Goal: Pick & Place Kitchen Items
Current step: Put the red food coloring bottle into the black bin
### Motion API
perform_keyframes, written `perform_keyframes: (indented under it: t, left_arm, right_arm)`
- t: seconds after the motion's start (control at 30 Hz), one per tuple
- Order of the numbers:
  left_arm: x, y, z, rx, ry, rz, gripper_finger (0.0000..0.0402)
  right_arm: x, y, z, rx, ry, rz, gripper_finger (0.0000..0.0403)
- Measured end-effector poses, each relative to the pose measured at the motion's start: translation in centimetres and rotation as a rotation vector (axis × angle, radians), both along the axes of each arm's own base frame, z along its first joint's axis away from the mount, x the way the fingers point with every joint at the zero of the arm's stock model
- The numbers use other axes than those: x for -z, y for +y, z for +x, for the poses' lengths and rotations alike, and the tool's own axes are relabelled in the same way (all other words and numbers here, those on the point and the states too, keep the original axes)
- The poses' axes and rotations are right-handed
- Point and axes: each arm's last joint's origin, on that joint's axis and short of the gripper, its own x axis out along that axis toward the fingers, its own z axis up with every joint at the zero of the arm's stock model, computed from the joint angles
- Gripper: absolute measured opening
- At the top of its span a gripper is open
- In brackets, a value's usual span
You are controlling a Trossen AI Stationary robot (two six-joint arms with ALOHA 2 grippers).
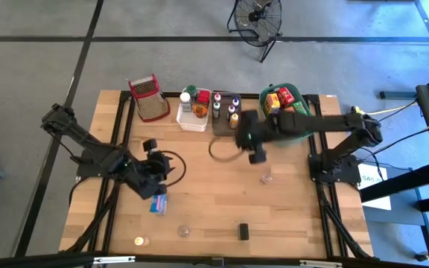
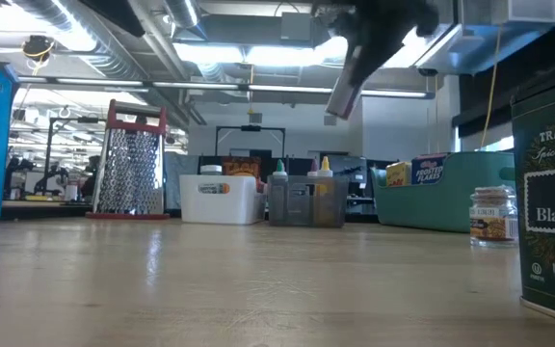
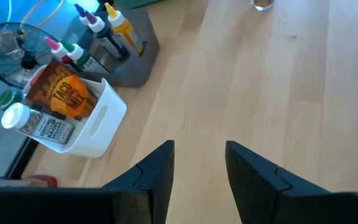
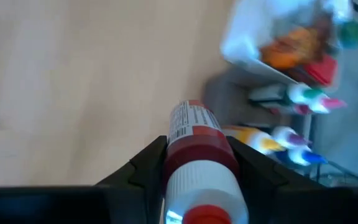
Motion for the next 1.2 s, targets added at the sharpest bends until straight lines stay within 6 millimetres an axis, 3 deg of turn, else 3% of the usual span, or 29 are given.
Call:
perform_keyframes:
  t: [0.17, 0.37, 0.77, 1.2]
  left_arm:
    - [0.0, -0.7, -0.6, -0.016, -0.031, -0.001, 0.0139]
    - [-0.1, -1.2, -0.9, -0.017, -0.063, 0.019, 0.0139]
    - [-0.1, -1.1, -1.1, -0.038, -0.069, 0.03, 0.0139]
    - [0.1, -0.7, -1.5, -0.044, -0.031, 0.092, 0.0139]
  right_arm:
    - [0.5, -5.0, 0.6, 0.031, -0.019, 0.058, 0.0144]
    - [2.7, -8.4, 2.1, 0.011, 0.005, 0.086, 0.0144]
    - [7.0, -12.4, 3.9, 0.057, 0.067, 0.125, 0.0144]
    - [9.2, -14.2, 3.9, 0.147, 0.126, 0.167, 0.0144]
